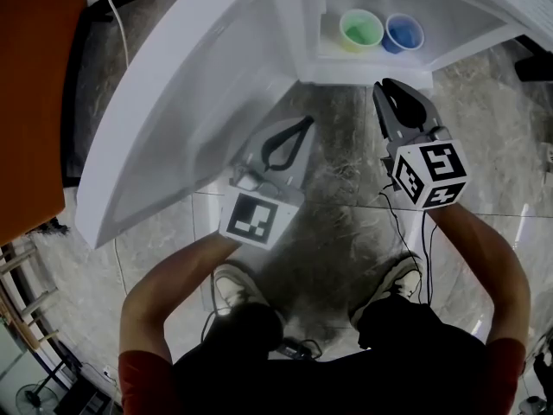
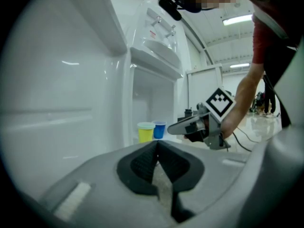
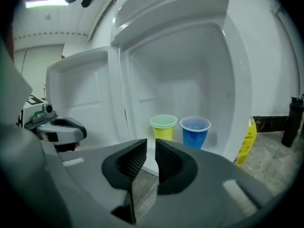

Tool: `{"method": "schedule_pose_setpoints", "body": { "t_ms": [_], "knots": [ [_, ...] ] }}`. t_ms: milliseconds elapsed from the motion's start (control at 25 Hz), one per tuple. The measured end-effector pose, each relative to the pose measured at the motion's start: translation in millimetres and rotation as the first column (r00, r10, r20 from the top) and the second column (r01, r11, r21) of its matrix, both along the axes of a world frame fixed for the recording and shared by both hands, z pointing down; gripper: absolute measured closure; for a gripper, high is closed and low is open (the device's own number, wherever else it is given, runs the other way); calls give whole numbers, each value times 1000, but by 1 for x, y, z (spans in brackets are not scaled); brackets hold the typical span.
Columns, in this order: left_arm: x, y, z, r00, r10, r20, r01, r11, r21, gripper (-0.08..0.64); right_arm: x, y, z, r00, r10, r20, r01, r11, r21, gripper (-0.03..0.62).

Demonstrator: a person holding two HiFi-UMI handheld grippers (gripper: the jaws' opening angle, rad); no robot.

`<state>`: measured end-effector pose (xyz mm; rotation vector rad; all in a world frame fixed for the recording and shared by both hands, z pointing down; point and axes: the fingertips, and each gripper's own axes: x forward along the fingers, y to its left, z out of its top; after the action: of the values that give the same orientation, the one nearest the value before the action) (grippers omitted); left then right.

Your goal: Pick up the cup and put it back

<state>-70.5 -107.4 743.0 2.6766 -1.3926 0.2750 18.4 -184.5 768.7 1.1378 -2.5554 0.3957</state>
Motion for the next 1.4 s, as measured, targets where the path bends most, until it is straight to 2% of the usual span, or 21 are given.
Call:
{"method": "schedule_pose_setpoints", "body": {
  "t_ms": [400,680,920,1400],
  "knots": [
    [5,-6,13,998,-33,52,34,999,-20,561,-20,-43,26,997,60,44,-58,998,-29,424],
    [8,-2,20,998,-31,49,32,999,-36,561,-33,-71,42,994,98,54,-96,995,-41,325],
    [-1,-3,23,997,-56,58,59,997,-40,561,-35,-88,47,988,149,33,-149,989,-2,321],
    [-12,7,23,994,-84,65,86,995,-40,561,-43,-91,45,991,135,10,-135,990,39,337]
  ]
}}
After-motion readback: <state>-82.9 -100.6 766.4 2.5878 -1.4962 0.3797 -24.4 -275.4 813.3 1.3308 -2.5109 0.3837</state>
